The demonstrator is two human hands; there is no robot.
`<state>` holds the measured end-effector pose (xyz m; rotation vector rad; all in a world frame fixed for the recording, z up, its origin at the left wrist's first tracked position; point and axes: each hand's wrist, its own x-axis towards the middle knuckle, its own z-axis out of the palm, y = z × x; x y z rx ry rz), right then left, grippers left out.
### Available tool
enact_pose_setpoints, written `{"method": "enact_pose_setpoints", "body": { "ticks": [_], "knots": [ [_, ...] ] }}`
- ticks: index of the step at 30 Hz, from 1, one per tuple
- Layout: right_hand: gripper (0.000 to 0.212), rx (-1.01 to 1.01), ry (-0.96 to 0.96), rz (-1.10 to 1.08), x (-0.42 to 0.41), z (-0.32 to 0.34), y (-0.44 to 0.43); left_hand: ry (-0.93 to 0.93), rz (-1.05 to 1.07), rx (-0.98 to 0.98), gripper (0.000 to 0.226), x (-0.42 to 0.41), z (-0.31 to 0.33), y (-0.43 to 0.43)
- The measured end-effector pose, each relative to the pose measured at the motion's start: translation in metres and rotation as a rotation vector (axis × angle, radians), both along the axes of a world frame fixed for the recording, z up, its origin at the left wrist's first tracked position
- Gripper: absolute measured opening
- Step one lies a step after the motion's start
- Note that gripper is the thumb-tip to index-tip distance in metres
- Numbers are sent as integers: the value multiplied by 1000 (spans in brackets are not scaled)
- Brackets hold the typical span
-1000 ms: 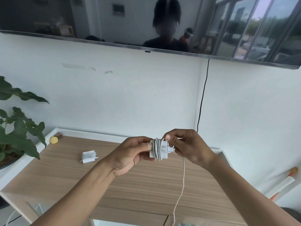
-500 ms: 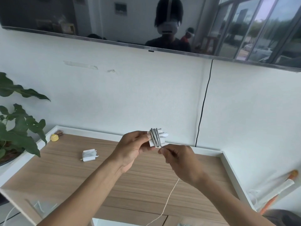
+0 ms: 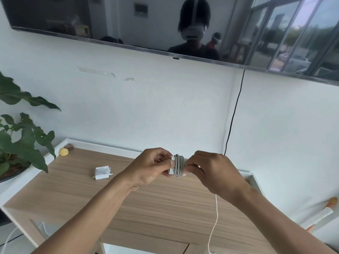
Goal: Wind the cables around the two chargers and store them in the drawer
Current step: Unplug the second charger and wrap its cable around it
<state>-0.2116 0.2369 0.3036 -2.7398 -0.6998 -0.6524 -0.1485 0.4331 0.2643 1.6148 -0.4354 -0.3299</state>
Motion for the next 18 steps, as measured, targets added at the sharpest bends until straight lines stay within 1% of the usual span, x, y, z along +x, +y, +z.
{"method": "enact_pose_setpoints", "body": {
  "ticks": [2, 5, 7, 10, 11, 12, 14, 15, 18],
  "knots": [
    [20, -52, -60, 49, -1, -2, 0, -4, -23, 33, 30, 1, 3, 5],
    [17, -139, -149, 101, -1, -2, 1, -23, -51, 76, 33, 2, 6, 10],
    [15, -151, -181, 119, 0, -2, 2, -48, -73, 116, 25, 3, 7, 12],
    [17, -134, -153, 102, 4, 0, 1, -47, -123, 127, 14, 1, 5, 13],
    [15, -92, -95, 91, 5, 1, 2, -32, -151, 104, 14, -1, 5, 14],
    [14, 2, 16, 77, 5, 4, 2, -16, -190, 71, 14, -3, 6, 15],
    [12, 290, 325, 51, 8, 7, -1, 25, -259, -9, 18, -5, 8, 18],
    [14, 421, 450, 44, 9, 9, -1, 51, -283, -49, 21, -6, 9, 19],
    [19, 715, 644, 97, 12, 9, -1, 108, -342, -129, 27, -8, 11, 20]
  ]
}}
